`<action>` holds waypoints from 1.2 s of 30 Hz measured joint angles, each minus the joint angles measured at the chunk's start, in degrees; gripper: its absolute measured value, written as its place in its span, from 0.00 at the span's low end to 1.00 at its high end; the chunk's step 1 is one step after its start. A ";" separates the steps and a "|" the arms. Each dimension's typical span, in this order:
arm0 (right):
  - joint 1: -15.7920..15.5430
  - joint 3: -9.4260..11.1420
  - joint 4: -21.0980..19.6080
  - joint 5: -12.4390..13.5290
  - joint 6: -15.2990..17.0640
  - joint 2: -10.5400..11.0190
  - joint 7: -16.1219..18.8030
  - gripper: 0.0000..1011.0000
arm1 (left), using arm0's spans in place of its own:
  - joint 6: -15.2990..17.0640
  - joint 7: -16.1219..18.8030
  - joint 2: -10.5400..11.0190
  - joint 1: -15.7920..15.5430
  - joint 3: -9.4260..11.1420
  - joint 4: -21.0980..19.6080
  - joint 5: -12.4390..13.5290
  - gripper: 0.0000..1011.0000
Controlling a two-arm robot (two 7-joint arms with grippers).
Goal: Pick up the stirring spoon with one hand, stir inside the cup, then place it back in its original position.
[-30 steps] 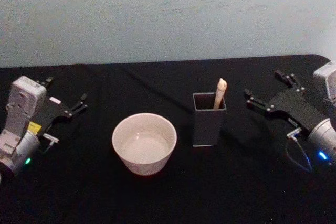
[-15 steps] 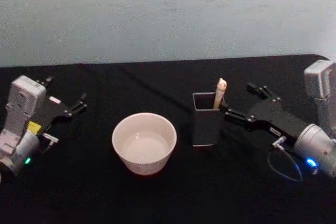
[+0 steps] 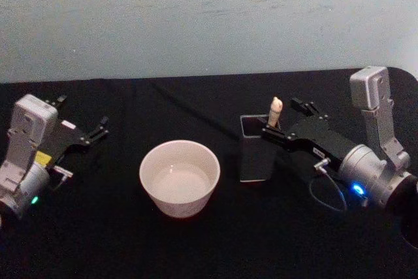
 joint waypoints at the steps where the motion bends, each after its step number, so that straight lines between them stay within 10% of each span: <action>1: 0.16 0.02 0.24 -0.13 0.02 -0.25 -0.01 0.99 | 0.00 0.00 0.00 0.00 0.00 0.00 0.00 0.99; 24: 1.06 0.55 1.91 -1.25 -0.22 -2.07 0.05 0.99 | 0.00 0.00 0.00 0.00 0.00 0.00 0.00 0.99; 36: 1.01 0.49 1.83 -1.21 -0.22 -2.02 0.02 0.73 | 0.00 0.00 0.00 0.00 0.00 0.00 0.00 0.99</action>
